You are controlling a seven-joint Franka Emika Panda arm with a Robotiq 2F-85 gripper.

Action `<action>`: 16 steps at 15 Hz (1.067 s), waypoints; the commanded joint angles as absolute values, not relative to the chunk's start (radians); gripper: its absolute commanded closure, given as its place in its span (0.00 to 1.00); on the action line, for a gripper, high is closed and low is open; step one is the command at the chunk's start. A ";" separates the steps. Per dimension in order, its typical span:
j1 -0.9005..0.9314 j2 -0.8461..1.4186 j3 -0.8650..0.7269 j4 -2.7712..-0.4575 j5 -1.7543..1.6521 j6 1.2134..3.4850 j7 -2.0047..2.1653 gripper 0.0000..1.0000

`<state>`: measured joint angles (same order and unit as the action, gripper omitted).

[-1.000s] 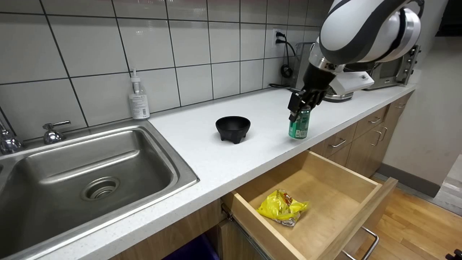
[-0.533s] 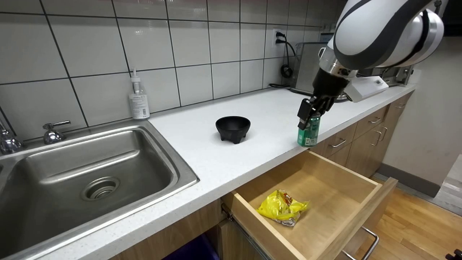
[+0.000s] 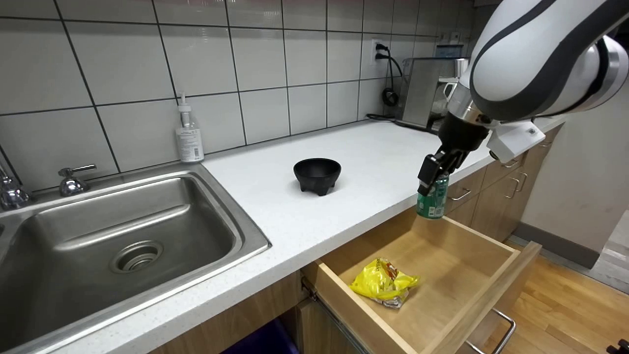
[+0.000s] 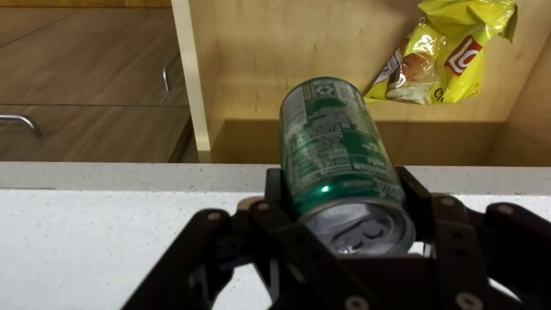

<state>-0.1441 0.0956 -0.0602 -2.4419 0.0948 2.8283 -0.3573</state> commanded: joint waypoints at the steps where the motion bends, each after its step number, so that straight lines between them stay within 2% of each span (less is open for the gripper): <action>1: -0.158 0.076 -0.042 -2.486 0.159 2.878 -0.458 0.62; 16: -0.160 0.218 -0.029 -2.476 0.259 2.984 -0.502 0.62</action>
<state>-0.1441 0.1936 -0.0467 -2.4897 0.2320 2.9614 -0.4760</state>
